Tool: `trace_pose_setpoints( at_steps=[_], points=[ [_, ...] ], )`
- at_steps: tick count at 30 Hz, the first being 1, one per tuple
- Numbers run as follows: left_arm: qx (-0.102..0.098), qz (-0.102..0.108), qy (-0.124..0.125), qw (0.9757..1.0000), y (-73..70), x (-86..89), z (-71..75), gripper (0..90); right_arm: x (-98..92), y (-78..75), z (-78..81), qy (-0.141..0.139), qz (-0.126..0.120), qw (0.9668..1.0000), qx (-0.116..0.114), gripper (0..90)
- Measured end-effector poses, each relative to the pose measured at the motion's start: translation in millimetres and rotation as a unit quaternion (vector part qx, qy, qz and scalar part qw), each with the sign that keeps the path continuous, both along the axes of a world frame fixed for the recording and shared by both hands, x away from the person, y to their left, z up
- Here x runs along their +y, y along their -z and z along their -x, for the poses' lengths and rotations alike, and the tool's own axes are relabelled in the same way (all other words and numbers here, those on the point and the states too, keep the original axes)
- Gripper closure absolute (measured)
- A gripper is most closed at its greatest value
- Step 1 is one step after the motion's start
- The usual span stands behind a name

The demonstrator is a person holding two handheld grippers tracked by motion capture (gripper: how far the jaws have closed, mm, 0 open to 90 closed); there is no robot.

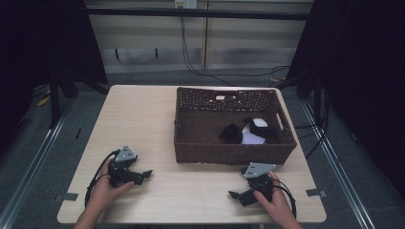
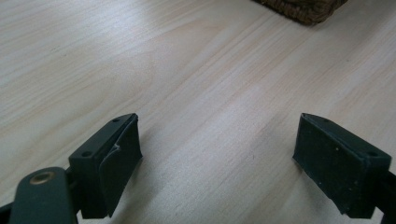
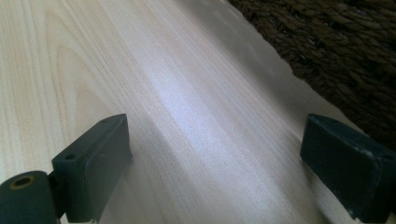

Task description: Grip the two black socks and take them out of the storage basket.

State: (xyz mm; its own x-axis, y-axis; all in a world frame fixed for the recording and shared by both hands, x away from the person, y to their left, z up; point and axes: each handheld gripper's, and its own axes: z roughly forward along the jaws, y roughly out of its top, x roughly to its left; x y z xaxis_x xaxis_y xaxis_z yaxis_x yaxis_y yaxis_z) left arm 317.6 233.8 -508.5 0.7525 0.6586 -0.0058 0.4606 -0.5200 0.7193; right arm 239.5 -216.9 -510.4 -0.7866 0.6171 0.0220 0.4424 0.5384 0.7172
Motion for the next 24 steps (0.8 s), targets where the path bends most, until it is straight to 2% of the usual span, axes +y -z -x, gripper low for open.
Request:
trace_pose_setpoints(
  at_steps=[13,17,20,23,24],
  points=[
    [0.0,-0.001,0.0,1.0,-0.1,0.0,0.1,13.8,-0.1,-0.2,1.6,0.008,-0.002,1.0,0.004,8.1],
    [0.0,0.0,0.0,1.0,0.0,0.0,0.0,13.9,1.3,-2.4,1.8,0.015,0.008,0.9998,0.01,8.2],
    [0.0,0.0,0.0,1.0,0.0,-0.1,0.0,13.8,-0.5,-8.7,0.6,0.023,0.026,0.9987,0.036,12.2],
    [0.0,0.0,0.001,1.0,0.0,-0.1,-0.1,13.9,-4.1,-17.5,-1.2,0.024,0.034,0.9962,0.076,13.2],
    [0.0,-0.001,0.0,1.0,0.0,-0.1,0.0,13.8,-5.1,-20.2,-1.4,0.022,0.047,0.9947,0.088,13.2]
  ],
)
